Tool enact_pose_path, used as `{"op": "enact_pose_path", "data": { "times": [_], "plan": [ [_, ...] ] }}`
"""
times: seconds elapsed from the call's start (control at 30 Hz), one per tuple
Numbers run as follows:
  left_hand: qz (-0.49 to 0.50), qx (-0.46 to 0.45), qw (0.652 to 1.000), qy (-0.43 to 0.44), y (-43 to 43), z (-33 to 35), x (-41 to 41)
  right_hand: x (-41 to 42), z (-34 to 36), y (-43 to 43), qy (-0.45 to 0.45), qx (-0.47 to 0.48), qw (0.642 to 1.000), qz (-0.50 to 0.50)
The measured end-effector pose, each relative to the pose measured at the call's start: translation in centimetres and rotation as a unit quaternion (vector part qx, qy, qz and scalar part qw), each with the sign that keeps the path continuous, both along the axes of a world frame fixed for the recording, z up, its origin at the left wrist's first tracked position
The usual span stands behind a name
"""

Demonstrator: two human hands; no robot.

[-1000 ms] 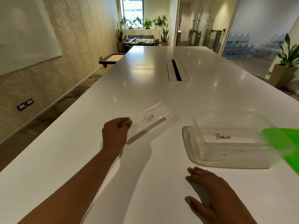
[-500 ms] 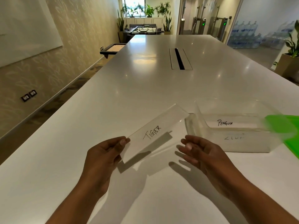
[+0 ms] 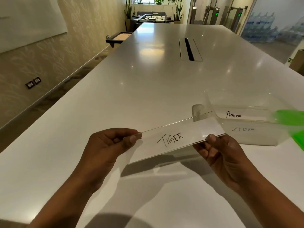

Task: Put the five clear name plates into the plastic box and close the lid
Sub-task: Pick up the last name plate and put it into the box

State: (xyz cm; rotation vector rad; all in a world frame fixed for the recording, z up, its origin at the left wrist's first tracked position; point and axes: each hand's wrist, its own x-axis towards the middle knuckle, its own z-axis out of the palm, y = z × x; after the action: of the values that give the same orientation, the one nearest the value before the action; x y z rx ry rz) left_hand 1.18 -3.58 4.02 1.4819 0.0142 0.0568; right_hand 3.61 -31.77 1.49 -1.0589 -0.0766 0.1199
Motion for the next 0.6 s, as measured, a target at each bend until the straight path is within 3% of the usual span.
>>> {"op": "enact_pose_path", "data": {
  "times": [0.33, 0.6],
  "plan": [
    [-0.069, -0.075, 0.994, -0.040, -2.7, 0.8, -0.7, -3.9, 1.4, -1.0, -0.040, 0.075, 0.996, -0.039],
    [-0.074, -0.052, 0.993, -0.072, -4.4, 1.1, -1.2, -5.1, 2.8, -1.3, -0.091, 0.068, 0.993, -0.013]
  ]
}}
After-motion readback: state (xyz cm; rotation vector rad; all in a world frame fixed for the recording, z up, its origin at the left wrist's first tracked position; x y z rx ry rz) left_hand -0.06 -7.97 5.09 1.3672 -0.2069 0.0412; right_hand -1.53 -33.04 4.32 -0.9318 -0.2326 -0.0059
